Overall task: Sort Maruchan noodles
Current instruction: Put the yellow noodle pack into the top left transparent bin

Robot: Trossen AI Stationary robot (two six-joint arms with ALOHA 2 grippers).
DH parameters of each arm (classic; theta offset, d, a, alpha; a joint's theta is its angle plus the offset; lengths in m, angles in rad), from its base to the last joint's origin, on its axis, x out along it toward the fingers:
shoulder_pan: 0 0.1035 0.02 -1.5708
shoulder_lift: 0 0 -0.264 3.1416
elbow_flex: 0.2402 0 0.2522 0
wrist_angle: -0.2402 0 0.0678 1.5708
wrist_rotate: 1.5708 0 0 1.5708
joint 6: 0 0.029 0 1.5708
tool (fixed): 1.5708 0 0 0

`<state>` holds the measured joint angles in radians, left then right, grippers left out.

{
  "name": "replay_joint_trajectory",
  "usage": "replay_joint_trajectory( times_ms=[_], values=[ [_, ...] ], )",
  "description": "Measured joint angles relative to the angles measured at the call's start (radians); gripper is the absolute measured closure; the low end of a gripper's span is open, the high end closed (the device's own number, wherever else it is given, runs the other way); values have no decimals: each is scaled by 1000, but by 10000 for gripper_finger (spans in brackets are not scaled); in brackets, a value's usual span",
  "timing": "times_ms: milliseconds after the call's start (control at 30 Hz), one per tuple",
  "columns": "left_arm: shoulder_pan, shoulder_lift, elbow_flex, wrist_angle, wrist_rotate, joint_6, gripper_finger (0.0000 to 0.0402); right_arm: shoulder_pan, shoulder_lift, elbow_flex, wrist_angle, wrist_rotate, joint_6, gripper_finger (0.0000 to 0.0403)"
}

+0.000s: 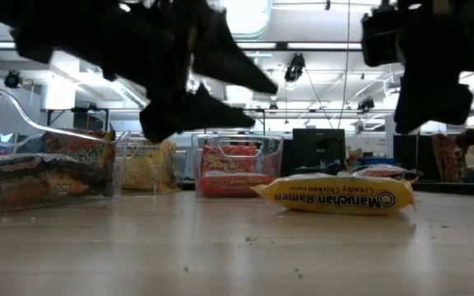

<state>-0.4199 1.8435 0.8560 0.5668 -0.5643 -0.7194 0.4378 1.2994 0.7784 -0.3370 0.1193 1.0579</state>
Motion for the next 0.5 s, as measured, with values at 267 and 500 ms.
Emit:
replay_joint_trajectory(
  times_ms=[267,500],
  values=[
    [125,16,-20,-70,138,-186,168,20,122,-1,2,95,-45,335],
    [164,16,-20,-67,216,-199,168,20,232,-2,6,98,-104,335]
  ],
)
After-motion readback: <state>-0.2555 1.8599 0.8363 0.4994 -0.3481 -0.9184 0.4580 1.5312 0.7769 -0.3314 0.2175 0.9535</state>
